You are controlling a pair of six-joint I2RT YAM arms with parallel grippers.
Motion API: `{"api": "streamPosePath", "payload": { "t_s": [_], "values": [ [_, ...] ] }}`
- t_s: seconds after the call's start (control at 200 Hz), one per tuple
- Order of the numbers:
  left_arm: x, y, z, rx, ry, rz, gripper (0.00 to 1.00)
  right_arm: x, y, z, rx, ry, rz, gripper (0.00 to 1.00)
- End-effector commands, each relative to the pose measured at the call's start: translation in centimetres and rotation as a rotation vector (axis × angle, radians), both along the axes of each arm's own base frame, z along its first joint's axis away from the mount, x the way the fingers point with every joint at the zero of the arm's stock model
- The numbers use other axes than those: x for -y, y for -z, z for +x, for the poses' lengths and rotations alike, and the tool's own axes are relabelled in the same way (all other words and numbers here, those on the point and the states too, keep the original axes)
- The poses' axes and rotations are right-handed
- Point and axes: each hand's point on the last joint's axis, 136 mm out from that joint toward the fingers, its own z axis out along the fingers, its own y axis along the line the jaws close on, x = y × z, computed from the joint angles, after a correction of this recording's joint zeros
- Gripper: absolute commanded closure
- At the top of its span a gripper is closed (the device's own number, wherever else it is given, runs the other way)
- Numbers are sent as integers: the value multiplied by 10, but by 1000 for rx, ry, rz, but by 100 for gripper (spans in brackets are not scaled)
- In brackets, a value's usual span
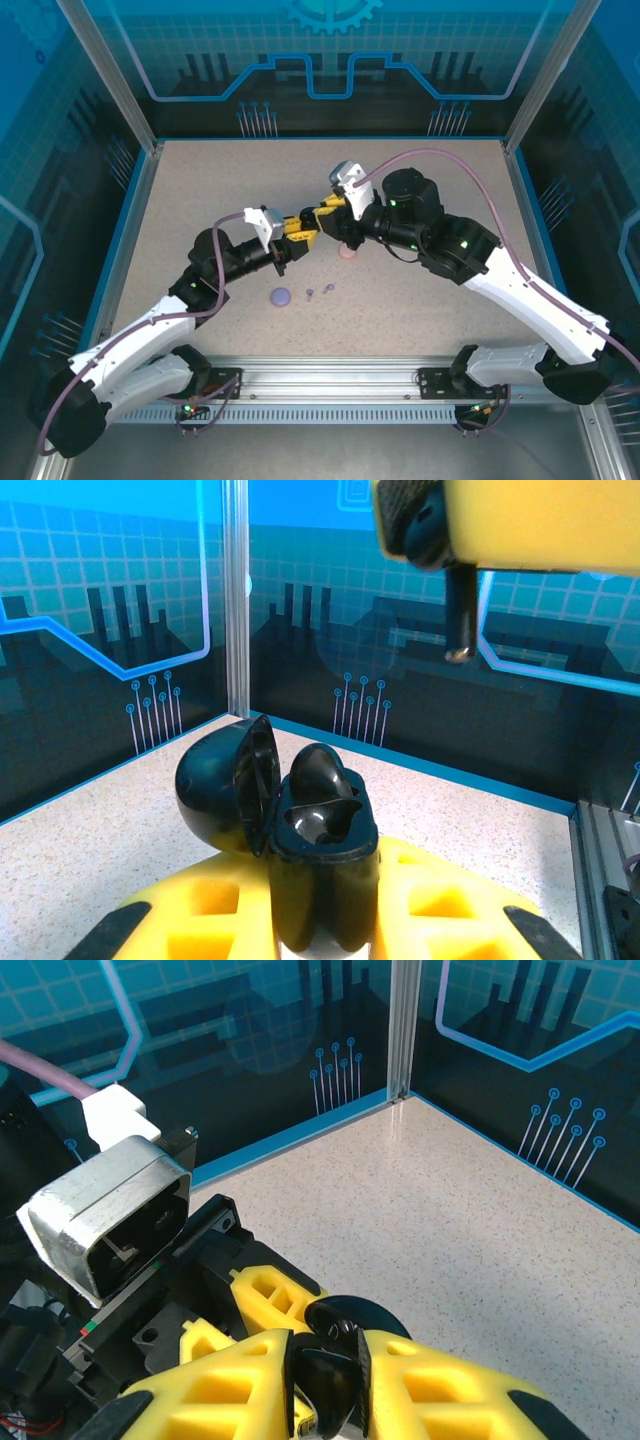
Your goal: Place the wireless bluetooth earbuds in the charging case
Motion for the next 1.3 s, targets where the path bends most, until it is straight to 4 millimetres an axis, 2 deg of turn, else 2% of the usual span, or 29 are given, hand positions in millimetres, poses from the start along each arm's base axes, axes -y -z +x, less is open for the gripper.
{"api": "streamPosePath", "payload": {
  "t_s": [0.0,0.255,0.901,1.291],
  "values": [
    [3,-22,-7,57,31,-40,100,-8,-7,1,30,-14,-14,77],
    [2,-22,-9,55,31,-41,100,-18,2,7,14,-14,-48,77],
    [1,-21,-9,53,22,-40,100,-22,28,10,-27,-5,-129,77],
    [1,-14,-6,26,15,-37,100,-20,11,11,9,3,-81,77]
  ]
}}
